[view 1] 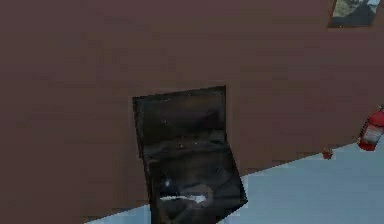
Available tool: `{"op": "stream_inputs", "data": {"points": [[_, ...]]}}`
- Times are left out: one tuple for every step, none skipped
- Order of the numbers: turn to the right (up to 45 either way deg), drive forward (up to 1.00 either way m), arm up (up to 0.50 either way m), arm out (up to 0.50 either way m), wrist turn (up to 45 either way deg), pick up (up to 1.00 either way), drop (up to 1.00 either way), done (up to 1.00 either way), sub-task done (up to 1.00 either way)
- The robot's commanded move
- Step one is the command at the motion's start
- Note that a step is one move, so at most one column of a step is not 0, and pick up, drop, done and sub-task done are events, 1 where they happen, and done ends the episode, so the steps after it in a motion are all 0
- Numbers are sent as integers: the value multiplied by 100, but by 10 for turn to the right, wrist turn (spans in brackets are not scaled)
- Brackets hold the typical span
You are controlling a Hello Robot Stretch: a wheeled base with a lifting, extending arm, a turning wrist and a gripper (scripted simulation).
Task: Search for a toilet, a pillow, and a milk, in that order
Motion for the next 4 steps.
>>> {"op": "stream_inputs", "data": {"points": [[0, 0, 0, 0, 0, 0, 0, 0, 100], [450, 0, 0, 0, 0, 0, 0, 0, 0], [450, 0, 0, 0, 0, 0, 0, 0, 0], [120, 0, 0, 0, 0, 0, 0, 0, 0]]}}
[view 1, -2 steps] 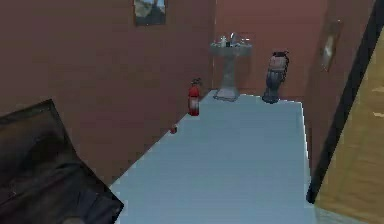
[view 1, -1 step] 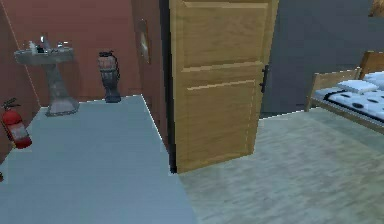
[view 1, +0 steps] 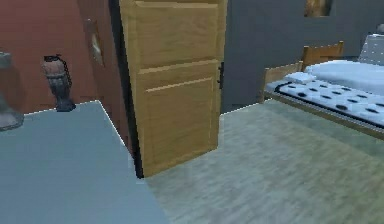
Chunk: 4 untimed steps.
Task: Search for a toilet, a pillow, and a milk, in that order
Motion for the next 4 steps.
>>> {"op": "stream_inputs", "data": {"points": [[0, 30, 0, 0, 0, 0, 0, 0, 0], [330, 0, 0, 0, 0, 0, 0, 0, 0], [0, 100, 0, 0, 0, 0, 0, 0, 0], [0, 100, 0, 0, 0, 0, 0, 0, 0]]}}
